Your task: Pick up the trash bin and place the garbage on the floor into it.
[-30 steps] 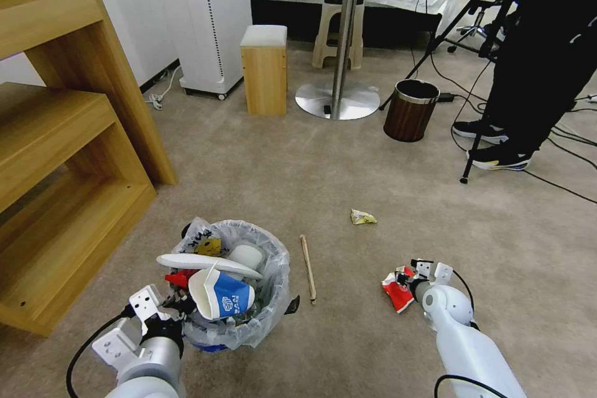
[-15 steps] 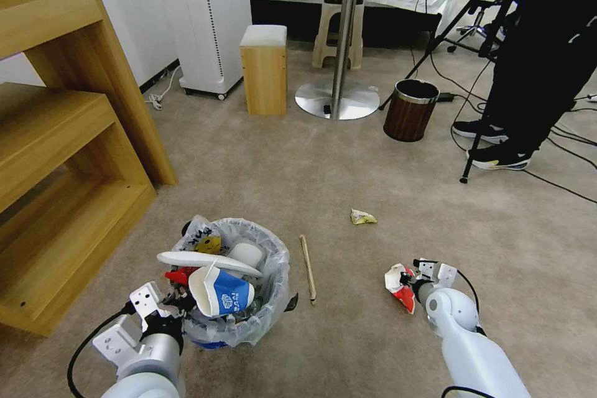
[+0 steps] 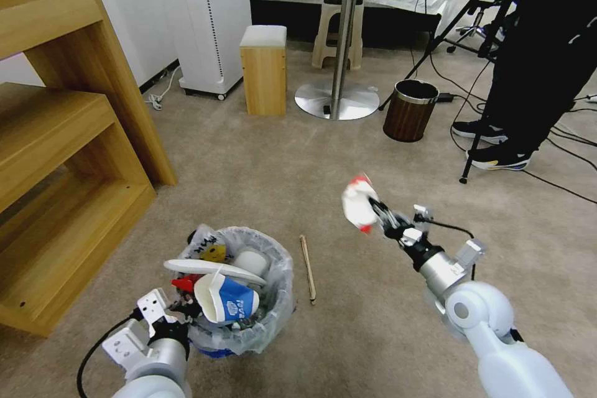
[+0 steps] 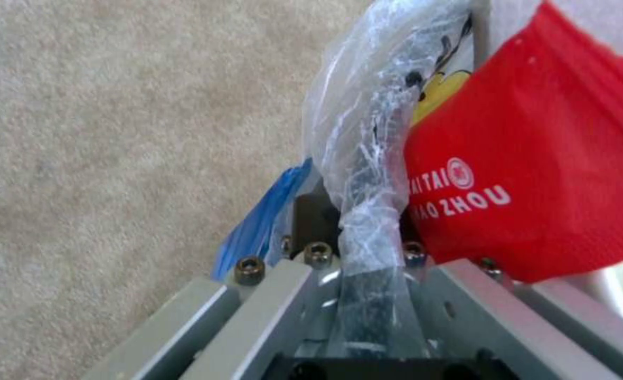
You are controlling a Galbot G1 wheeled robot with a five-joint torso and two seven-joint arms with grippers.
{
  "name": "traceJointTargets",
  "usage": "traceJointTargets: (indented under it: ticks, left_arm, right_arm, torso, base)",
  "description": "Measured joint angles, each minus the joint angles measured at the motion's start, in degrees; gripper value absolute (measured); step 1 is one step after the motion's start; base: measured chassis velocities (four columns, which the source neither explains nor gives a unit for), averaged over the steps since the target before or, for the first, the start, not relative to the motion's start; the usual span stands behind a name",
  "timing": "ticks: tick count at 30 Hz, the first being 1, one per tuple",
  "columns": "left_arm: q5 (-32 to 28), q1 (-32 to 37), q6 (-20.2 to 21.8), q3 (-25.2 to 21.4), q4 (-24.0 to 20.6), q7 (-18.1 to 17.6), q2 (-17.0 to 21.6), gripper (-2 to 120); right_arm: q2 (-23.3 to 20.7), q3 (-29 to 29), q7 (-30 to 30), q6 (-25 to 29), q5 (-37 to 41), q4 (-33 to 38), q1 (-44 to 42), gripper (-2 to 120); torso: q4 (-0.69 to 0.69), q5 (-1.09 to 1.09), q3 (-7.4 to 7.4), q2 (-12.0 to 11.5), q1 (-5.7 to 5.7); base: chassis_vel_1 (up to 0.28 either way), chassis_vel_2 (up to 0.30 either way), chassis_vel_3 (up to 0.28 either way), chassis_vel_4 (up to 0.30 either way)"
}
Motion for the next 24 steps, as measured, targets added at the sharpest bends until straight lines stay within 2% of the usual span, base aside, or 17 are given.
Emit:
traceJointTargets:
  ticks: [1,3,4,5,6,8,9,12,19,24]
  left_arm:
    - [0.25,0.02,0.08,0.35,0.07,-0.02,-0.23,0]
    - [0.44,0.03,0.10,0.58,0.12,-0.02,-0.38,0]
    - [1.05,0.11,0.14,1.24,0.21,-0.04,-0.79,0]
    - [1.30,0.10,0.17,1.56,0.21,-0.04,-1.04,0]
    - [1.30,0.10,0.17,1.56,0.21,-0.04,-1.04,0]
    - [1.79,-0.07,0.25,1.90,0.21,-0.04,-1.40,0]
    - [1.79,-0.07,0.25,1.90,0.21,-0.04,-1.40,0]
    - [2.23,-0.37,0.34,1.89,0.25,-0.03,-1.77,0]
    - [2.25,-0.58,0.39,1.35,0.23,0.02,-1.95,0]
    - [2.31,-0.57,0.40,1.35,0.10,0.03,-2.14,0]
  right_arm:
    - [-0.24,-1.92,-3.68,1.78,0.38,-0.60,1.55,0]
    - [-0.28,-3.03,-5.47,2.52,0.53,-1.26,2.47,0]
    - [-0.11,-7.59,-9.08,4.52,1.54,-4.58,6.23,0]
    - [0.23,-10.51,-9.65,5.17,2.60,-6.60,8.37,0]
    - [0.23,-10.51,-9.65,5.17,2.60,-6.60,8.37,0]
    - [1.23,-14.99,-10.11,5.76,4.28,-10.20,11.73,0]
    - [1.23,-14.99,-10.11,5.76,4.28,-10.20,11.73,0]
    - [3.31,-20.35,-11.33,5.64,5.78,-14.51,15.49,0]
    - [4.12,-24.97,-14.50,5.07,5.02,-17.29,16.99,0]
    - [3.03,-25.49,-17.18,3.92,2.80,-17.20,16.33,0]
  torso:
    - [0.01,0.00,0.00,0.00,0.00]
    - [0.02,0.00,0.00,0.00,0.00]
    - [0.00,0.02,0.01,0.00,0.00]
    - [0.00,0.02,0.02,0.00,0.00]
    - [0.00,0.02,0.02,0.00,0.00]
    - [0.01,0.01,0.01,0.00,0.00]
    - [0.01,0.01,0.01,0.00,0.00]
    - [0.01,0.01,0.02,-0.01,0.00]
    - [0.00,0.01,0.02,-0.01,0.00]
    - [-0.01,0.01,0.02,-0.01,0.00]
  base:
    - [0.000,0.000,0.000,0.000]
    - [0.000,0.000,0.000,0.000]
    - [0.000,0.000,0.000,0.000]
    - [0.000,0.000,0.000,0.000]
    - [0.000,0.000,0.000,0.000]
    - [0.000,0.000,0.000,0.000]
    - [0.000,0.000,0.000,0.000]
    - [0.000,0.000,0.000,0.000]
    - [0.000,0.000,0.000,0.000]
    - [0.000,0.000,0.000,0.000]
